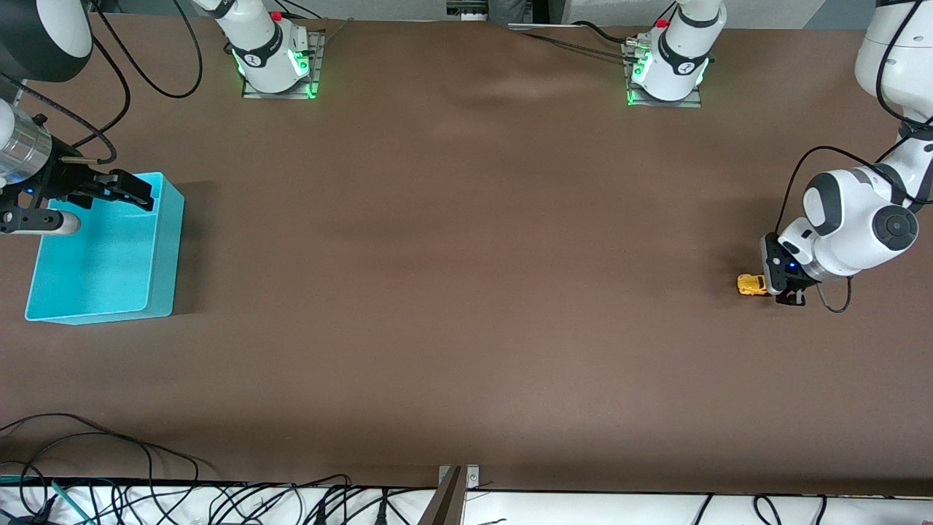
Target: Wind up and store yellow beetle car
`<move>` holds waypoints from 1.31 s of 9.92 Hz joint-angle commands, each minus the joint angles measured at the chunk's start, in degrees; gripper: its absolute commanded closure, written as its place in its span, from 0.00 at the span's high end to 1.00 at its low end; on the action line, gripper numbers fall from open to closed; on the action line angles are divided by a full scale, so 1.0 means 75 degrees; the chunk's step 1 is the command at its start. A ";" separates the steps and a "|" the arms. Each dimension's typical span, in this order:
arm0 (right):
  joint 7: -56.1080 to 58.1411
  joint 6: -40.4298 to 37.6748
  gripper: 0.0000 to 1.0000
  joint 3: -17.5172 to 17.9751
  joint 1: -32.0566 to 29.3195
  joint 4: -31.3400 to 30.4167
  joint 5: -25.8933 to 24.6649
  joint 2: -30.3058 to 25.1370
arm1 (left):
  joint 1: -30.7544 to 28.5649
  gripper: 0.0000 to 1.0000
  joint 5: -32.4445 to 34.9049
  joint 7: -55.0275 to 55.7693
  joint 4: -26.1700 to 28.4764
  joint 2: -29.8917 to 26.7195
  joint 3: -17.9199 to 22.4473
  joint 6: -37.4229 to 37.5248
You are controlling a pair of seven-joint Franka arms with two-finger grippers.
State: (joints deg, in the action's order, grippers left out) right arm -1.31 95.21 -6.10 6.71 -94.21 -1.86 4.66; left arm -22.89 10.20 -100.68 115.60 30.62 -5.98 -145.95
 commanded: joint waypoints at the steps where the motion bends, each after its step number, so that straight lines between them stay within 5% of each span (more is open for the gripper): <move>1: -0.0048 0.0032 1.00 0.0005 -0.0015 -0.0071 0.0165 -0.0070 | -0.0345 0.20 0.0140 -0.0473 -0.0355 0.0547 -0.0046 -0.0134; 6: -0.0037 0.0044 1.00 0.0005 -0.0039 -0.0071 0.0165 -0.0035 | -0.0604 0.22 0.0128 -0.0862 -0.0461 0.0641 -0.0046 -0.0134; 7: -0.0037 0.0044 1.00 0.0005 -0.0039 -0.0071 0.0165 -0.0035 | -0.0662 0.46 0.0047 -0.0862 -0.0472 0.0617 -0.0058 -0.0134; 8: -0.0037 0.0044 1.00 0.0005 -0.0039 -0.0071 0.0165 -0.0035 | -0.0709 0.99 -0.0116 -0.0862 -0.0531 0.0571 -0.0151 -0.0111; 13: -0.0037 0.0044 1.00 0.0005 -0.0039 -0.0071 0.0165 -0.0023 | -0.0803 1.00 -0.0270 -0.0768 -0.0985 -0.0413 -0.0830 0.1910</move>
State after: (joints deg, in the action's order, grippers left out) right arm -1.31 95.21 -6.10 6.69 -94.22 -1.84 4.85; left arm -28.41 9.77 -105.44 110.24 30.81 -10.64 -138.59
